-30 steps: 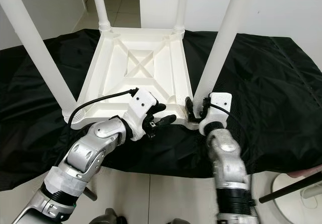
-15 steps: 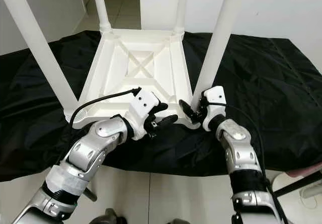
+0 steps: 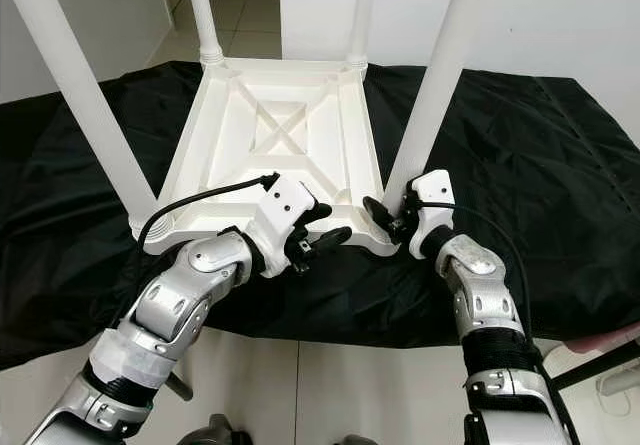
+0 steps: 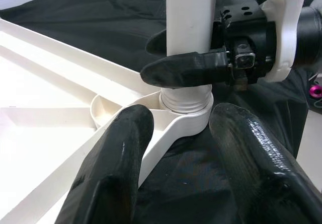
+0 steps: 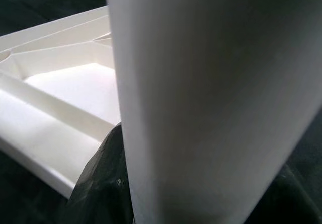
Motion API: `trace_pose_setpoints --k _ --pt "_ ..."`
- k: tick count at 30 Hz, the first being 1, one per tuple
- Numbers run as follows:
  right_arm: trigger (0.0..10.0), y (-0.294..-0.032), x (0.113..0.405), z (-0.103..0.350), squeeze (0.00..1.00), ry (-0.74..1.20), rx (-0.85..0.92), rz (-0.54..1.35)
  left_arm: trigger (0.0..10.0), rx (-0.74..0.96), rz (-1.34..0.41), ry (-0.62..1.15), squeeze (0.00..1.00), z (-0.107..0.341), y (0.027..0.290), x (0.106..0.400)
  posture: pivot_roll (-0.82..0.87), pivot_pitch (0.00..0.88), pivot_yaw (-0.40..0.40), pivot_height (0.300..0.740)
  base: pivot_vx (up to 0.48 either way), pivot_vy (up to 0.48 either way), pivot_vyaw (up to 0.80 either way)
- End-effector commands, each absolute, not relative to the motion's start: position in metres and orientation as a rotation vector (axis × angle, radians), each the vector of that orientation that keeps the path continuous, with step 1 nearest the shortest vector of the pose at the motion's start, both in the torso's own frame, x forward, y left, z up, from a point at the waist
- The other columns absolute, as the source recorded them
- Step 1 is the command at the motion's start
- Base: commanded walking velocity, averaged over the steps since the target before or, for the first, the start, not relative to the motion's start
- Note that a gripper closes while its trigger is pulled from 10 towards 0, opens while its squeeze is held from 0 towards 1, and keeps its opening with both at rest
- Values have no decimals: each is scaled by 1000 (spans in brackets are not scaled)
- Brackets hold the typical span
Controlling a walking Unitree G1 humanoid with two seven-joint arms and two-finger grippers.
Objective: Building children table
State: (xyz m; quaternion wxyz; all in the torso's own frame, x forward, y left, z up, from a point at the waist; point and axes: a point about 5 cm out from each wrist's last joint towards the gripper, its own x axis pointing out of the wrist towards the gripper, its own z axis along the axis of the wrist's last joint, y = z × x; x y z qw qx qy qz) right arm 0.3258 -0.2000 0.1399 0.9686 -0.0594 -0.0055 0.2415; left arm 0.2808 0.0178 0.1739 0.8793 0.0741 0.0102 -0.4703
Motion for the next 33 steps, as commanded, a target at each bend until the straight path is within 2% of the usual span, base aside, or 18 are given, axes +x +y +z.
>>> trace_pose_setpoints --k 1,5,7,9,13,22,30,31,33 --pt "10000 -199 324 130 0 33 -93 453 10000 155 -932 21 0 174 21 282 -35 0 20 740 0 0 0" --pt "10000 -193 325 131 0 35 -93 382 10000 148 -923 21 0 174 22 282 -37 0 22 740 0 0 0" --pt "10000 -188 328 132 0 54 -64 231 10000 149 -900 29 0 172 23 285 -42 0 24 740 0 0 0" --pt "10000 -183 328 134 0 55 -51 158 10000 161 -882 32 0 170 24 286 -42 0 22 740 0 0 0" --pt "10000 -174 325 134 0 54 -36 94 10000 174 -858 35 0 169 26 289 -44 0 20 740 0 0 0" --pt "10000 -155 316 133 0 53 43 -202 10000 151 -794 24 0 169 31 298 -43 0 11 740 0 0 0" --pt "10000 -142 316 145 0 3 45 -191 10000 170 -751 58 0 162 37 304 -43 0 7 740 0 0 0" --pt "10000 -141 315 148 961 -16 58 -183 10000 168 -747 54 0 162 38 305 -41 0 6 740 0 0 0" --pt "10000 -140 315 150 961 -29 67 -180 10000 167 -746 50 0 163 38 305 -41 0 6 740 0 0 0"
